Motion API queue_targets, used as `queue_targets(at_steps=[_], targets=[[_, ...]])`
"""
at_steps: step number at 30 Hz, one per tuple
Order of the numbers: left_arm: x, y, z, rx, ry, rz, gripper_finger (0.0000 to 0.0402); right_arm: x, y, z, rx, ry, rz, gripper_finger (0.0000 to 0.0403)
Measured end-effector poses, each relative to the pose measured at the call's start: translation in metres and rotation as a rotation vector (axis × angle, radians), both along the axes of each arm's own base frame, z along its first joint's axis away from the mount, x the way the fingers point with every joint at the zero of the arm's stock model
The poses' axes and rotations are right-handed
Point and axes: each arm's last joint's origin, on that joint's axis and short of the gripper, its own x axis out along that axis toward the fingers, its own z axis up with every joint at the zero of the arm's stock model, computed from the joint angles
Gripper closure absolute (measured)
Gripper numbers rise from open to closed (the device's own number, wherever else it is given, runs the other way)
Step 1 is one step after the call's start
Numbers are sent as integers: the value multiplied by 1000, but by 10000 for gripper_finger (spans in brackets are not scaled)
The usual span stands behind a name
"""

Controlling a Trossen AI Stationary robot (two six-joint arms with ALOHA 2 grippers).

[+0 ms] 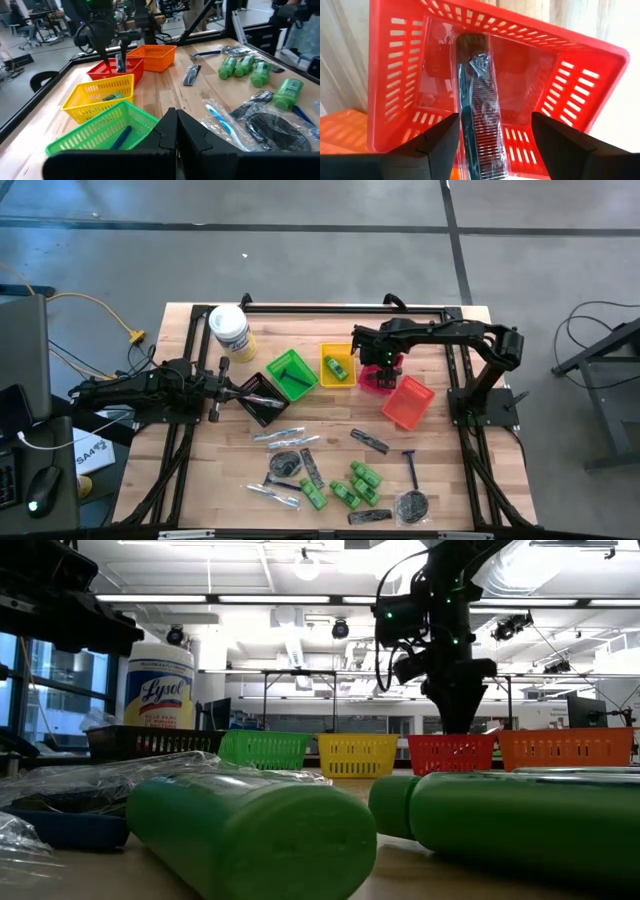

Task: Pick & Place Travel size toiletries
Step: Put the left black hair comb into the red bin

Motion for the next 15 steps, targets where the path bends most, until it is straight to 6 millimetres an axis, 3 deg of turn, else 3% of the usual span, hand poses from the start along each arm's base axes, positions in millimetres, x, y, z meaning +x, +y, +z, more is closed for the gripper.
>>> queue_targets(at_steps=[15], targets=[[-1, 0, -4, -5, 45, -7, 401, 0, 4, -1, 29, -6, -21, 164]])
